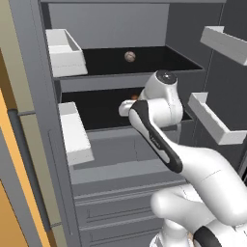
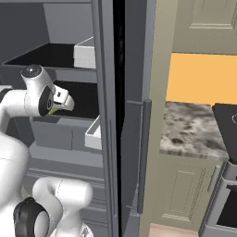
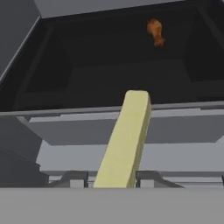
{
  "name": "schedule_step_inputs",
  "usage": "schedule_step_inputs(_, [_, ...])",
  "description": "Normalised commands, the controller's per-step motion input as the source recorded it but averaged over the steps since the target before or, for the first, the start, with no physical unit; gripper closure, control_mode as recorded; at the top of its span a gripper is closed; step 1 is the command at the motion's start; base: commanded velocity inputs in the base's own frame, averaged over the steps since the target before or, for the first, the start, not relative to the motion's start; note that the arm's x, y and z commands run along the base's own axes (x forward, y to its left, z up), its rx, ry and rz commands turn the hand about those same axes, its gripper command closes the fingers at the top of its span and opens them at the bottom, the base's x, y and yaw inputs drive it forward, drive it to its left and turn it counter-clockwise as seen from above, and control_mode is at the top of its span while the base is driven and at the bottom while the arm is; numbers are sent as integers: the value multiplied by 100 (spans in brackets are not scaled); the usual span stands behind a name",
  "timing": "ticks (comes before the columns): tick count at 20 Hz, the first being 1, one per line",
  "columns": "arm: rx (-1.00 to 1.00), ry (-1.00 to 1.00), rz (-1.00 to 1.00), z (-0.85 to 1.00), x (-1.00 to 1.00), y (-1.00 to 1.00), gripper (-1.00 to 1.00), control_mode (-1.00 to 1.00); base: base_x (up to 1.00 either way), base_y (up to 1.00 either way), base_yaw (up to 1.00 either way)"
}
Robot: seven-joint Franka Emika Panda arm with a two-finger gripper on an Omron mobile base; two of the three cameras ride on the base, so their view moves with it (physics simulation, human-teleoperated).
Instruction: Pick the egg and butter from the fridge and place them by the bowl for mixing.
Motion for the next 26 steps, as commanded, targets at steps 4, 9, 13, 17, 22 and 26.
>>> schedule_step_inputs(4, [0,0,0,13,-48,-6,100,-100,0,0,0])
schedule_step_inputs(9, [0,2,0,0,-3,0,100,100,0,0,0])
schedule_step_inputs(13, [0,0,0,0,0,0,100,100,-4,0,0])
schedule_step_inputs(17, [0,0,0,0,0,0,100,100,-46,-1,1])
schedule_step_inputs(22, [0,0,0,0,0,0,100,100,-60,-5,0])
schedule_step_inputs(26, [0,0,0,0,0,0,100,100,-65,-9,-6])
